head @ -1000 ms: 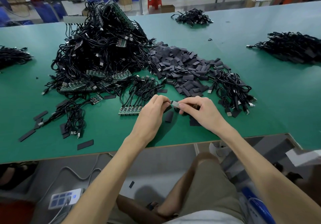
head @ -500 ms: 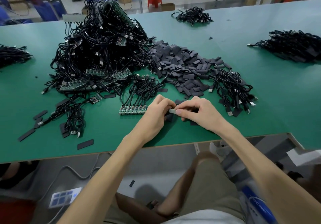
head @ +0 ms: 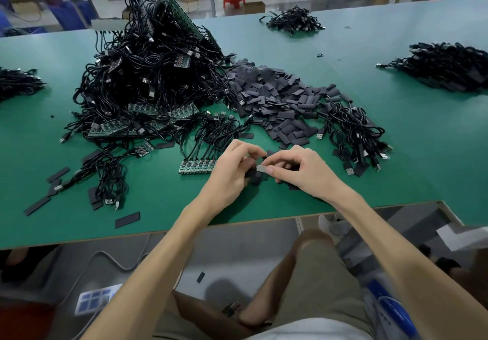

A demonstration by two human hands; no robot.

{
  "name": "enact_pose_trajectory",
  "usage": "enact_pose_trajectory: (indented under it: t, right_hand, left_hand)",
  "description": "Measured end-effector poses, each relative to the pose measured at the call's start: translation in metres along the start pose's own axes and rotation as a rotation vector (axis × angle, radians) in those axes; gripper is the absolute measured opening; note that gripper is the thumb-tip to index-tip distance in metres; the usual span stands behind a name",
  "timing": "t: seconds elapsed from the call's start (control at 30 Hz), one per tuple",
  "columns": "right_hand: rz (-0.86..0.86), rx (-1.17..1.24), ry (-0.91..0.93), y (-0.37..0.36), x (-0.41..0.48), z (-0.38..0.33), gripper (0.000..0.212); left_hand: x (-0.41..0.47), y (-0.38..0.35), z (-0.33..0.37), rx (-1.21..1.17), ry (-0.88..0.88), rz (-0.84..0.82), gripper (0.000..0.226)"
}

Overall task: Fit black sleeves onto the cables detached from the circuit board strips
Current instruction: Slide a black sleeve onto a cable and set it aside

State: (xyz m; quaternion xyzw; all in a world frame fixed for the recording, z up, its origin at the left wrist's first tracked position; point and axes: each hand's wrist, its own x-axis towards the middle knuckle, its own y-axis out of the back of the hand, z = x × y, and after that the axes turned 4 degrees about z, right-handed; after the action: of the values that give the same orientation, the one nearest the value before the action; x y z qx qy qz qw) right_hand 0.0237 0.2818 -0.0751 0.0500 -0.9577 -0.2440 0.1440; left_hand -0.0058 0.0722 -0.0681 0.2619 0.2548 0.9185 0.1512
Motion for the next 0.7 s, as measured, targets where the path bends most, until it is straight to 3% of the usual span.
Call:
enact_pose_trajectory:
  t: [0.17, 0.4, 0.6, 0.7]
  right_hand:
    - [-0.021, -0.115, 0.017, 0.000, 0.000, 0.002, 0.012]
    - [-0.010, -0.108, 0.019, -0.001, 0.000, -0.001, 0.002]
    - [0.074, 0.126, -0.057, 0.002, 0.000, -0.007, 0.006]
    - [0.124, 0.184, -0.089, 0.006, 0.000, -0.007, 0.007]
  left_hand:
    - [-0.002, -0.006, -0.003, 0.047, -0.027, -0.056, 0.032]
    - [-0.003, -0.006, -0.002, 0.053, -0.054, -0.039, 0.036]
    - [-0.005, -0.003, 0.007, 0.117, -0.118, 0.017, 0.020]
    - [-0.005, -0.004, 0.009, 0.135, -0.117, -0.031, 0.027]
